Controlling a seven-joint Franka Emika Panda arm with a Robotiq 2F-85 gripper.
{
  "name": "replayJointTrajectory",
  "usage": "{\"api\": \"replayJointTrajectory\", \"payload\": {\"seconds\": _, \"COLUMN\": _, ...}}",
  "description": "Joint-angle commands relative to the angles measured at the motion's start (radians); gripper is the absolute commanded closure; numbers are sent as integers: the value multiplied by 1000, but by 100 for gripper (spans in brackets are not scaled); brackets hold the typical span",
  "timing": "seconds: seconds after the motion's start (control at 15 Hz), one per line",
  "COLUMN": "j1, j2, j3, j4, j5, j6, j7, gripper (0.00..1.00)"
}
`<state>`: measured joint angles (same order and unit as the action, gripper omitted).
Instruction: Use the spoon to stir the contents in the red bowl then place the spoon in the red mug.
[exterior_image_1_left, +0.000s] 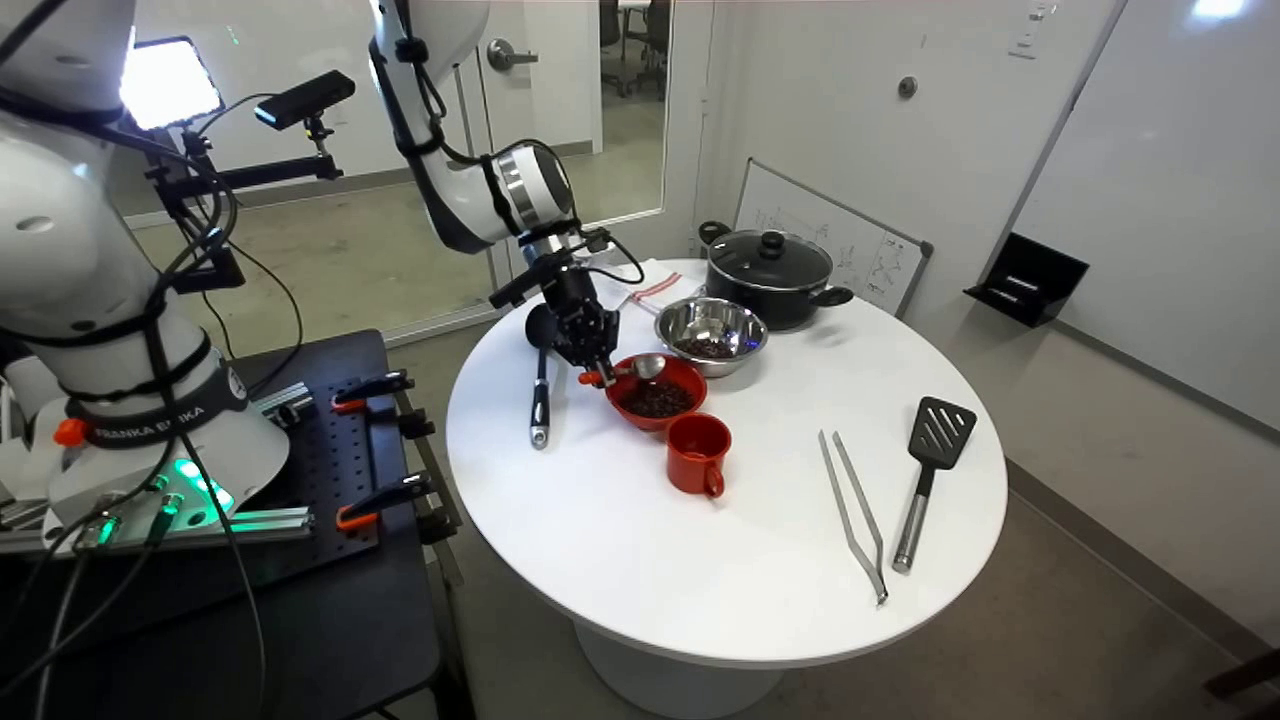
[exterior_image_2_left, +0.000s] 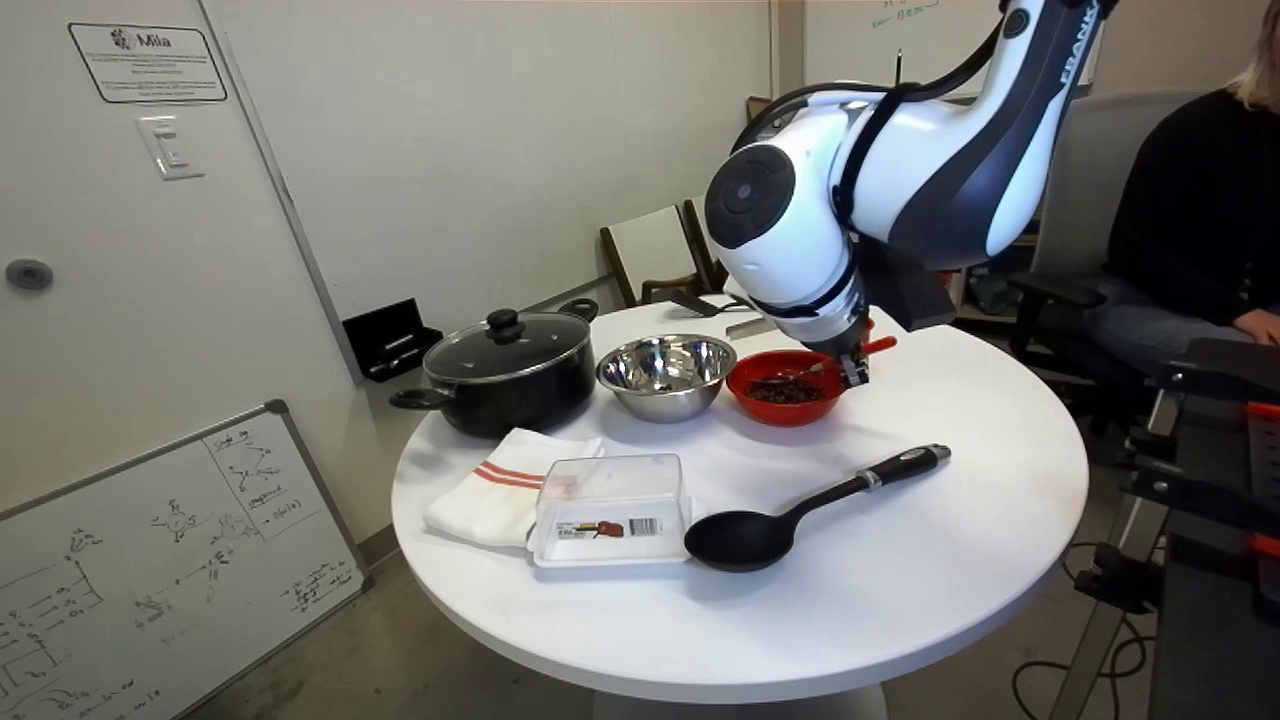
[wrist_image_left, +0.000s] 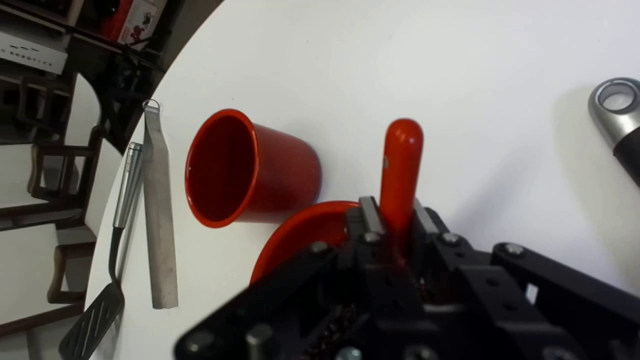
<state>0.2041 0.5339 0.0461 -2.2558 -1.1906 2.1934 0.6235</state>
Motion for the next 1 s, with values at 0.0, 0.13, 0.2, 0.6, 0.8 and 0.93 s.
{"api": "replayJointTrajectory", "payload": {"seconds": 0.0, "j1": -8, "j2": -30, "j3": 24, "j4": -20, "j5": 45, "j6": -70, "j7": -27, "gripper": 96}}
{"api": "replayJointTrajectory", "payload": {"seconds": 0.13, "j1": -7, "j2": -30, "j3": 29, "j4": -15, "j5": 69, "j6": -104, "j7": -26, "gripper": 96}}
{"api": "replayJointTrajectory", "payload": {"seconds": 0.2, "j1": -8, "j2": -30, "j3": 31, "j4": -13, "j5": 83, "j6": -116, "j7": -28, "gripper": 96}}
{"api": "replayJointTrajectory", "payload": {"seconds": 0.6, "j1": -40, "j2": -36, "j3": 47, "j4": 3, "j5": 232, "j6": -88, "j7": -54, "gripper": 96}}
{"api": "replayJointTrajectory", "payload": {"seconds": 0.8, "j1": -39, "j2": -44, "j3": 39, "j4": 11, "j5": 283, "j6": -55, "j7": -47, "gripper": 96}}
{"api": "replayJointTrajectory", "payload": {"seconds": 0.93, "j1": -34, "j2": -48, "j3": 30, "j4": 13, "j5": 300, "j6": -52, "j7": -37, "gripper": 96}}
